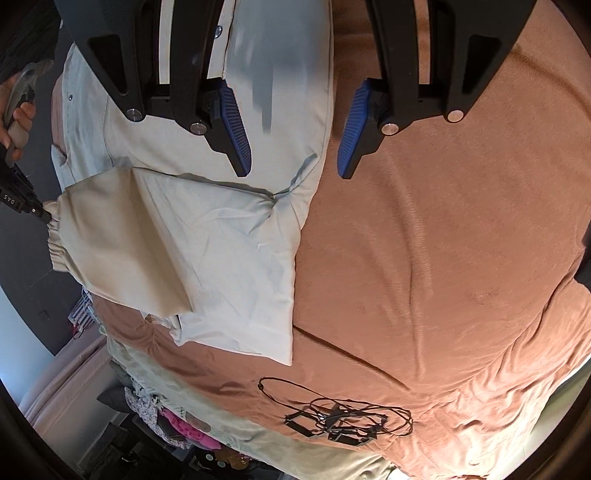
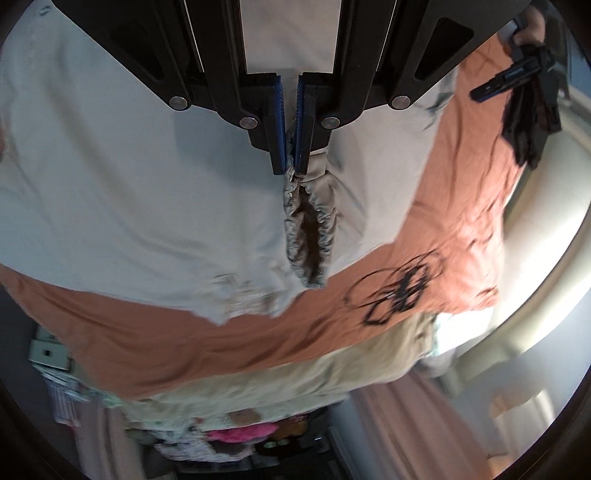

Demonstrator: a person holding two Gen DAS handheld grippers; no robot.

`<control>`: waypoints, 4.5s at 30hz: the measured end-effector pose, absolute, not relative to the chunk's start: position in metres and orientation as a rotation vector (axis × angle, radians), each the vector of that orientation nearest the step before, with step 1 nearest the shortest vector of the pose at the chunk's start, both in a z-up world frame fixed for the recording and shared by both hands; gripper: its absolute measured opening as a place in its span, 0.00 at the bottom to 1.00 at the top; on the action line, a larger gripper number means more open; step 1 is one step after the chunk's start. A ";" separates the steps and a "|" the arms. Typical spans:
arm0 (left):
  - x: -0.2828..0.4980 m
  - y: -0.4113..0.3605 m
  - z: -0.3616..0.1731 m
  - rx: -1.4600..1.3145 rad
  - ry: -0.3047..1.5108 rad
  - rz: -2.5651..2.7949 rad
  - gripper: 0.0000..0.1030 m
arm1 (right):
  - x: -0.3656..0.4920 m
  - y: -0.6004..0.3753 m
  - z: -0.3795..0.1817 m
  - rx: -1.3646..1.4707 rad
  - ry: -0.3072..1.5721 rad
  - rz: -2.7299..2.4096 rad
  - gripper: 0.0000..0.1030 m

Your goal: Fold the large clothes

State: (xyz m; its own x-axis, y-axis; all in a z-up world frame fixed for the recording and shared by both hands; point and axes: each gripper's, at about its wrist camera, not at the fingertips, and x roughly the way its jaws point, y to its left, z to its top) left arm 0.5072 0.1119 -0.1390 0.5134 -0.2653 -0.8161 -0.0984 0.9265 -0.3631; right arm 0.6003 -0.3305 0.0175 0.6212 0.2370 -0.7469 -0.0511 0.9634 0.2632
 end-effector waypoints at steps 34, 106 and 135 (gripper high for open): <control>0.550 0.079 -0.182 -0.172 1.149 0.007 0.27 | 0.631 -0.426 -0.108 0.452 1.074 0.028 0.28; 0.531 -0.060 -0.101 -0.141 0.945 -0.123 0.71 | 0.568 -0.779 0.075 0.407 0.607 -0.288 0.03; 0.498 0.031 -0.095 -0.217 0.933 -0.062 0.71 | 0.611 -0.426 0.033 0.080 0.840 0.298 0.03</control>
State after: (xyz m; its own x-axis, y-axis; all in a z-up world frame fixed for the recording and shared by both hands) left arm 0.4985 0.0306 -0.0946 0.5950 -0.1470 -0.7902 -0.0405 0.9764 -0.2122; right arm 0.6106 -0.4260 0.0332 0.6286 0.2914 -0.7210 -0.2288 0.9554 0.1866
